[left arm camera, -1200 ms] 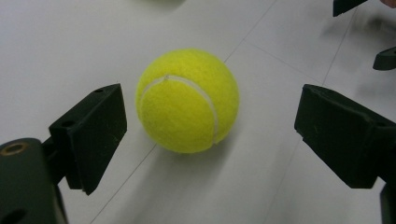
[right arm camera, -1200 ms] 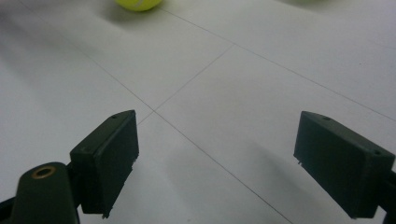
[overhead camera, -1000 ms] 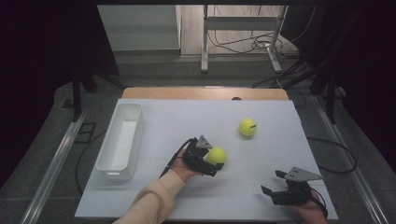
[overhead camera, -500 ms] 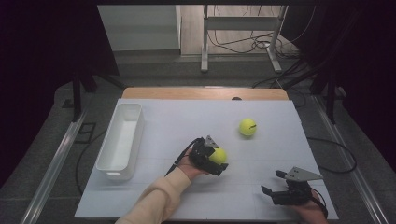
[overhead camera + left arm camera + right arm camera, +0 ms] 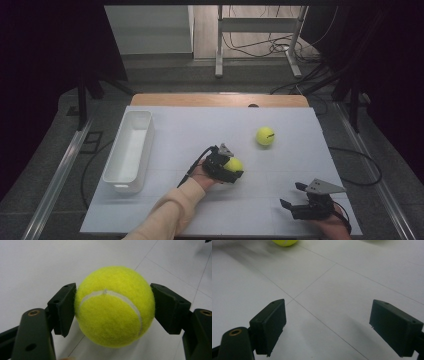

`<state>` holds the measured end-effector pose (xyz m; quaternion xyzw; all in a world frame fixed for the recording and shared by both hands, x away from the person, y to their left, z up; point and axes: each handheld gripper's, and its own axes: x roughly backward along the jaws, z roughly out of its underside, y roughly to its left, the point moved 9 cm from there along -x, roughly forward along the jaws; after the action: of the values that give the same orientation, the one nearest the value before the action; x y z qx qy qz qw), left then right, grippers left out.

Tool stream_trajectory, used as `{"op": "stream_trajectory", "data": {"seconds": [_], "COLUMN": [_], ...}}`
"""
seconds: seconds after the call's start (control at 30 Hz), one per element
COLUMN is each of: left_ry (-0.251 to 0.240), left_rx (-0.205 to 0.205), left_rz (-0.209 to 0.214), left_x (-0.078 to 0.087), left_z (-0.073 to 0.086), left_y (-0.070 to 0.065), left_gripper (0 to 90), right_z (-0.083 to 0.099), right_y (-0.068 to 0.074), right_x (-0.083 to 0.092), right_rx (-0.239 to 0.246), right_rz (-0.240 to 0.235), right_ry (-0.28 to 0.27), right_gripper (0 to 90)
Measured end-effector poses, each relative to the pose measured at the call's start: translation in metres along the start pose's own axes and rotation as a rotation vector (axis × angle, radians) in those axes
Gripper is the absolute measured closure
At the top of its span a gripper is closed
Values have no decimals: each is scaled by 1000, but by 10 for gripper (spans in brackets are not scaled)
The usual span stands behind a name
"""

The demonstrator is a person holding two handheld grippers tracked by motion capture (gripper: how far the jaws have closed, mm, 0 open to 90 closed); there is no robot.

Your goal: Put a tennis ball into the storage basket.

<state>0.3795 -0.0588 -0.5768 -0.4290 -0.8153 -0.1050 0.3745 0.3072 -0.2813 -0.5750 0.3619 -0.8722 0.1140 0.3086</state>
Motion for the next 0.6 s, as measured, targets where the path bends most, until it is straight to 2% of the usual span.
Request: {"op": "stream_trajectory", "data": {"seconds": [0.03, 0.2, 0.6], "left_ry": [-5, -35, -70], "left_rx": [-6, -2, -15], "left_rz": [-9, -2, 0], "left_x": [1, 9, 26], "left_z": [-1, -6, -14], "left_y": [0, 0, -1], "left_gripper": [262, 263, 262], "right_z": [0, 0, 0], "right_y": [0, 0, 0], "right_x": [0, 0, 0], "right_rx": [0, 1, 4], "right_rz": [1, 3, 5], "right_ry": [0, -1, 2], "right_gripper": [143, 143, 143]}}
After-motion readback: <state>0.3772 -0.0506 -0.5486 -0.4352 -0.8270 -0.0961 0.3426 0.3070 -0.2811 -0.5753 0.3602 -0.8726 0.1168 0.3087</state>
